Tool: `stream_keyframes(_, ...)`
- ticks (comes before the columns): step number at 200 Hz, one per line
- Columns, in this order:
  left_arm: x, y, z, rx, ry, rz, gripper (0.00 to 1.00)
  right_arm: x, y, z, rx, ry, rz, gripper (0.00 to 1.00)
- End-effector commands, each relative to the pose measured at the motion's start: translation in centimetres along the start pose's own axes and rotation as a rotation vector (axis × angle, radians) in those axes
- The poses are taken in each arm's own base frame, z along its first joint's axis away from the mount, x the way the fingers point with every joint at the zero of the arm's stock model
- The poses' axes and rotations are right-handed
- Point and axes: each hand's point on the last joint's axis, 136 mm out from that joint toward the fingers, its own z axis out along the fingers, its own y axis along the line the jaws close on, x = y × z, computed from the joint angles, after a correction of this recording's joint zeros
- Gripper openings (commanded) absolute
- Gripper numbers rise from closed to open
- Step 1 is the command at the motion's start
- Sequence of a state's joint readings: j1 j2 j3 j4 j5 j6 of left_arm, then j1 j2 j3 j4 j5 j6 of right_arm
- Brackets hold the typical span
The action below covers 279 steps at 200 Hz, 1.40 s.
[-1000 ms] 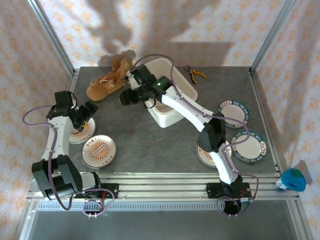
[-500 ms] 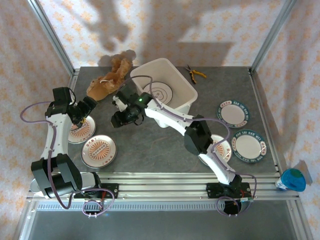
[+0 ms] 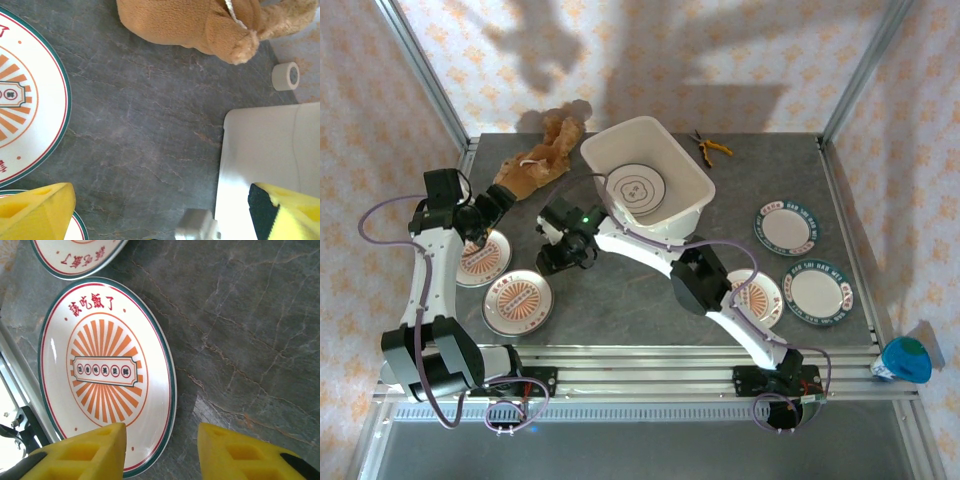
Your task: Place the plates into the plastic bin on the countertop
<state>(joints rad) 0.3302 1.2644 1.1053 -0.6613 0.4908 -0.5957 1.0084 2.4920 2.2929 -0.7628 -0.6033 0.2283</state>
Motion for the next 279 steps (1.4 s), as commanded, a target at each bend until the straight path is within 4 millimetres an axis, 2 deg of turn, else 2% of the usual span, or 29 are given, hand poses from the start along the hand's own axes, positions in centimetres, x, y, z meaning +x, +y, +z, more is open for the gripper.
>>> stream_keyframes(1, 0.0, -1.4, -0.7, 0.041, -0.017, 0.026, 0.91, 0.3, -0.1, 1.2, 0.004, 0.009, 0.027, 0.41)
stream_keyframes(27, 0.4, -1.8, -0.7, 0.046, -0.013, 0.049, 0.91, 0.8, -0.6, 1.9, 0.035, 0.014, 0.025, 0.41)
stream_keyframes(45, 0.6, -1.8, -0.8, 0.045, -0.006, 0.060, 0.91, 1.2, -0.1, 2.4, 0.028, 0.026, 0.010, 0.40)
stream_keyframes(112, 0.8, -1.8, -0.7, 0.036, 0.014, 0.082, 0.91, 2.5, -0.3, 4.5, 0.067, 0.044, 0.003, 0.40)
stream_keyframes(160, 1.0, -1.9, -0.4, 0.036, 0.026, 0.084, 0.91, 3.1, -0.9, 5.5, 0.121, 0.046, -0.008, 0.36)
stream_keyframes(201, 1.2, -1.9, -0.2, 0.035, 0.031, 0.087, 0.91, 3.6, -1.0, 6.0, 0.135, 0.051, -0.018, 0.35)
stream_keyframes(279, 1.4, -1.4, 0.1, 0.027, 0.033, 0.085, 0.91, 3.6, -1.0, 5.9, 0.137, 0.046, -0.014, 0.24)
